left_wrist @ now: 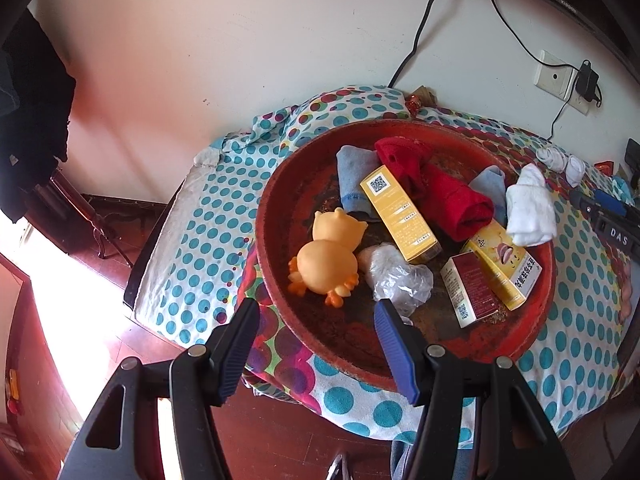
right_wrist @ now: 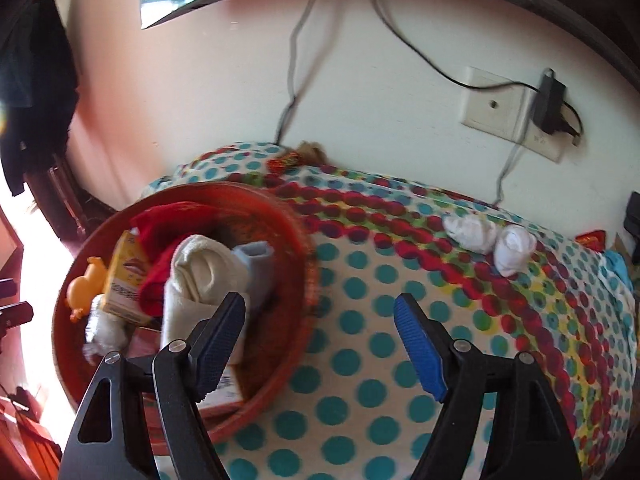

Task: Organize objects
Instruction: 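Grasp another white sock on the bed with the right tool, then grasp a white sock with the left tool while the right tool holds its sock, then carry the white sock into the red tray and open the left tool while the right tool holds its sock, then carry the held white sock over the red tray with the right tool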

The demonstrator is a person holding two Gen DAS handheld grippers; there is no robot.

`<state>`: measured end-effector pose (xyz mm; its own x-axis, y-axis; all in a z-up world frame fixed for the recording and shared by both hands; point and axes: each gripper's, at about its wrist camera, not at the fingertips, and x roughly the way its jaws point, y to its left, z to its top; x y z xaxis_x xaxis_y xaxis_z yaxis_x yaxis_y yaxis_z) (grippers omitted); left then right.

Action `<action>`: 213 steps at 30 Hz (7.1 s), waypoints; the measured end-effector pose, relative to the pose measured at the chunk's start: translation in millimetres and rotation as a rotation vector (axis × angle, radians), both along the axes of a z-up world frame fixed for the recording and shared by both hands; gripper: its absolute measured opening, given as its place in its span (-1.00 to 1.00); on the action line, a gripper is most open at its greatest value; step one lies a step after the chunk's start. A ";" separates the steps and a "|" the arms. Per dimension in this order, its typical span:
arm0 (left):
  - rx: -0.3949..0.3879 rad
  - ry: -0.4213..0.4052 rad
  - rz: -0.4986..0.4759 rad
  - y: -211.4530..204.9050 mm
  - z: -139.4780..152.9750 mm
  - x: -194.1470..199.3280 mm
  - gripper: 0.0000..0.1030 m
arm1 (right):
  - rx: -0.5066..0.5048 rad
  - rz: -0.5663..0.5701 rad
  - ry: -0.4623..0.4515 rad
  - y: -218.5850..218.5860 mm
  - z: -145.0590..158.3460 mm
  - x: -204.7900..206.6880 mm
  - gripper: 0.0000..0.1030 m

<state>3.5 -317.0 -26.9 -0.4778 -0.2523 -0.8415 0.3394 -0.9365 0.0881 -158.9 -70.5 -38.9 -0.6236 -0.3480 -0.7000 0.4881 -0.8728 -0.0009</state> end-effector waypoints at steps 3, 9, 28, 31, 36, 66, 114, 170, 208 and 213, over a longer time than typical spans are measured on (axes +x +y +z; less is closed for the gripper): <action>-0.009 0.007 -0.036 9.8 -3.2 -5.3 0.19 | 0.016 -0.094 -0.023 44.4 -11.4 -35.7 0.44; -0.010 0.006 -0.094 33.4 -10.0 -17.6 0.19 | 0.097 -0.215 -0.006 94.8 -21.2 -96.7 0.41; -0.013 0.012 -0.365 166.0 14.4 -128.4 0.19 | 0.009 -0.189 -0.070 128.0 -67.5 -188.6 -0.10; 0.048 0.044 -0.429 200.0 11.6 -160.7 0.19 | -0.007 -0.175 -0.057 148.5 -62.8 -162.6 -0.10; 0.126 0.061 -0.491 256.2 -6.0 -226.3 0.21 | 0.073 -0.147 -0.005 188.3 -63.3 -109.7 -0.10; -0.098 0.026 -0.471 317.5 -92.2 -361.3 -0.09 | 0.068 -0.182 -0.115 231.0 -75.4 -98.4 -0.05; -0.145 0.135 -0.233 237.1 -10.3 -100.7 -0.25 | 0.082 -0.185 -0.110 229.5 -73.2 -99.4 -0.05; 0.068 0.065 -0.089 58.0 -49.4 -66.2 -0.21 | 0.151 -0.205 -0.075 224.9 -73.1 -97.7 0.05; 0.005 0.043 -0.175 51.5 -1.5 -48.0 0.28 | 0.051 -0.221 -0.135 150.8 -37.5 -52.5 -0.14; -0.006 0.068 -0.167 46.5 11.9 -41.4 0.28 | 0.024 -0.128 -0.150 107.5 -28.0 -29.8 -0.14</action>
<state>-37.9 -270.5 -15.1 -0.5693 -0.1695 -0.8044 0.1847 -0.9799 0.0757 -188.6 37.0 -66.8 -0.5496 -0.2549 -0.7956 0.3697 -0.9282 0.0420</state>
